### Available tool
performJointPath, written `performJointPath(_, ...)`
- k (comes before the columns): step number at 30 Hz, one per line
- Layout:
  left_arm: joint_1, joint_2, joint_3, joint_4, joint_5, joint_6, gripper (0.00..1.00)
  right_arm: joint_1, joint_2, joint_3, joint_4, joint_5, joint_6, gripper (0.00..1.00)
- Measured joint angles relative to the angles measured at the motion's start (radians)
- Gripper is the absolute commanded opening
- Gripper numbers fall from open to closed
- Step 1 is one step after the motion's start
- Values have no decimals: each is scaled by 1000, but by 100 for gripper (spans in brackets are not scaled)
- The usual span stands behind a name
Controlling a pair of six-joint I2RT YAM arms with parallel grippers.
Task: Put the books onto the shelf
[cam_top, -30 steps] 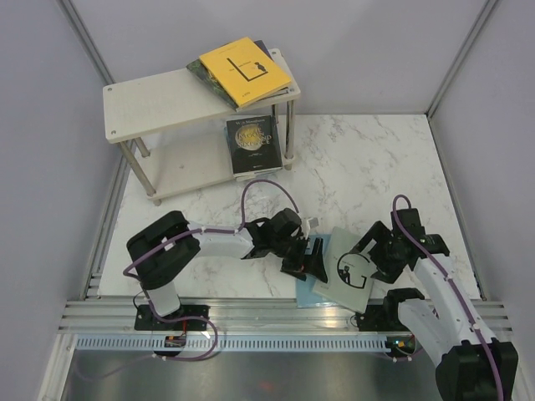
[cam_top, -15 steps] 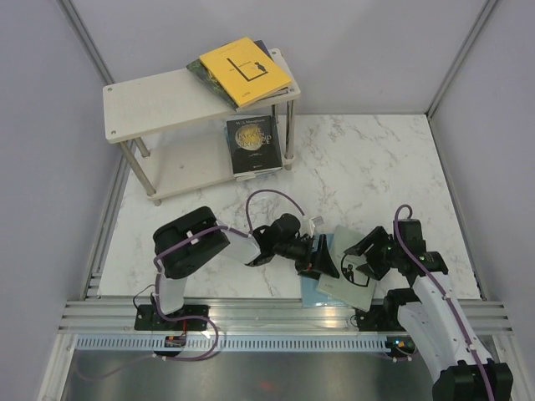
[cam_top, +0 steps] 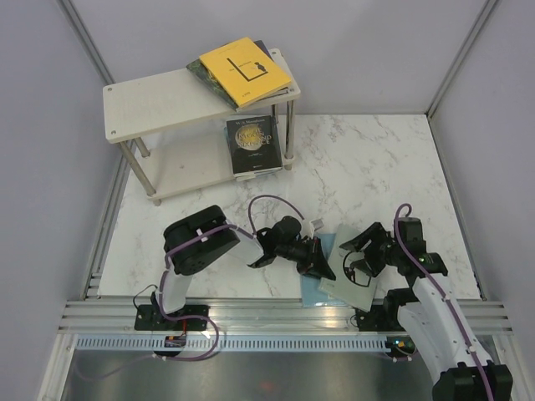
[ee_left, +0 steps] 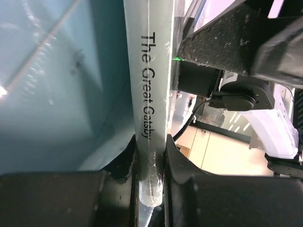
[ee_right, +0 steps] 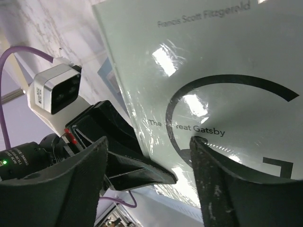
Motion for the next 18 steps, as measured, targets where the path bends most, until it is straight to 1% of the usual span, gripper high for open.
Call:
performJointPath(1, 0, -8, -3, 0, -2, 0, 2, 2, 0, 17, -8, 1, -2, 86)
performJointPath(2, -1, -23, -11, -2, -7, 0, 2, 2, 4, 42, -23, 3, -8, 91)
performJointPath(4, 7, -80, -51, -26, -19, 2, 2, 2, 22, 126, -42, 6, -21, 96)
performJointPath(6, 30, -168, -120, -67, -21, 6, 2, 2, 45, 233, -49, 11, -38, 98)
performJointPath(8, 67, -274, -177, -146, -21, 14, 2, 2, 71, 340, -37, 13, -51, 98)
performJointPath(10, 117, -412, -212, -263, -25, 34, 2, 2, 93, 420, -27, 17, -59, 98)
performJointPath(12, 182, -576, -213, -421, -40, 70, 2, 2, 110, 460, -13, 20, -63, 98)
performJointPath(15, 289, -803, -182, -609, -39, 134, 2, 2, 136, 475, 10, 20, -64, 98)
performJointPath(18, 426, -993, -72, -833, -37, 230, 2, 2, 175, 467, 27, 19, -58, 97)
